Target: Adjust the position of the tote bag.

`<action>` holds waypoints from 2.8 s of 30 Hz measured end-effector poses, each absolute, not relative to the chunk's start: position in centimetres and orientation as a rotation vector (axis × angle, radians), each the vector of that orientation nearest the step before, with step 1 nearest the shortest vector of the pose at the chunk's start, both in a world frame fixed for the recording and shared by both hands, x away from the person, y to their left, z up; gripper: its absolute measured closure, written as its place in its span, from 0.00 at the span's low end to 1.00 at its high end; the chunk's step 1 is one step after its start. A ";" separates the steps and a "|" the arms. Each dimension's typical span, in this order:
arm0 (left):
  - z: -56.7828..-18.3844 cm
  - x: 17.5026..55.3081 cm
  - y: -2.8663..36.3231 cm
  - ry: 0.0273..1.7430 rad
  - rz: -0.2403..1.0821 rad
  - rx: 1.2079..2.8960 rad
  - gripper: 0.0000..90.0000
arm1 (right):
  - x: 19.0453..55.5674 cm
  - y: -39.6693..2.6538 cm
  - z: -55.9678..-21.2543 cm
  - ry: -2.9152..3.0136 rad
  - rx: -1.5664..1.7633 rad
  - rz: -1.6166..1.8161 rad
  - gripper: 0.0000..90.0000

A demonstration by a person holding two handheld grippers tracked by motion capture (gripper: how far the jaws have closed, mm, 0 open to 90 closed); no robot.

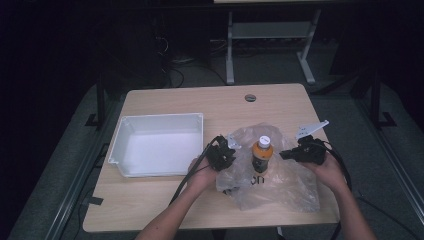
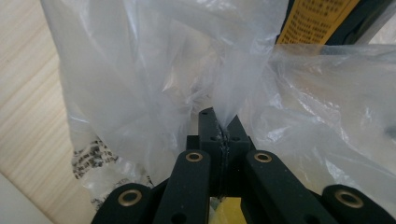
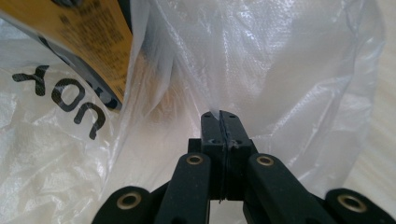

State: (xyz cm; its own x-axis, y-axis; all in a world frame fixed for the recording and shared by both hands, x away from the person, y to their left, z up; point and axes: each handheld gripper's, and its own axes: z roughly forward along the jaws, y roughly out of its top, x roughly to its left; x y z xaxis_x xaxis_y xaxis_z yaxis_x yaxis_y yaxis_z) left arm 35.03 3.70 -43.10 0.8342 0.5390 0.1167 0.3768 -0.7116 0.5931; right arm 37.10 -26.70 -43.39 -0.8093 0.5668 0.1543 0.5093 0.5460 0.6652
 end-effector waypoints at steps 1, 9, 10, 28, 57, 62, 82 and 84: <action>-43.1 35.0 3.7 0.670 0.380 2.444 1.00 | 37.1 -26.7 -43.6 2.694 0.944 1.115 0.99; -44.2 34.6 3.4 0.663 0.383 2.473 1.00 | 37.0 -26.6 -45.1 2.718 0.976 1.093 0.99; -44.2 34.6 3.4 0.663 0.383 2.473 1.00 | 37.0 -26.6 -45.1 2.718 0.976 1.093 0.99; -43.9 33.9 4.2 0.651 0.330 2.471 0.90 | 36.5 -26.9 -46.5 2.710 1.040 1.094 0.98; -37.6 35.8 3.8 0.648 0.271 2.272 0.51 | 35.4 -27.6 -44.5 2.616 0.971 1.215 0.96; -38.7 36.9 3.0 0.720 0.274 2.261 0.55 | 35.5 -27.8 -44.4 2.605 0.968 1.226 0.97; -44.1 37.6 1.5 0.801 0.339 2.308 1.00 | 35.7 -27.7 -44.7 2.621 0.964 1.214 0.97; -44.2 37.6 1.5 0.796 0.342 2.318 1.00 | 35.7 -27.7 -44.7 2.621 0.965 1.213 0.97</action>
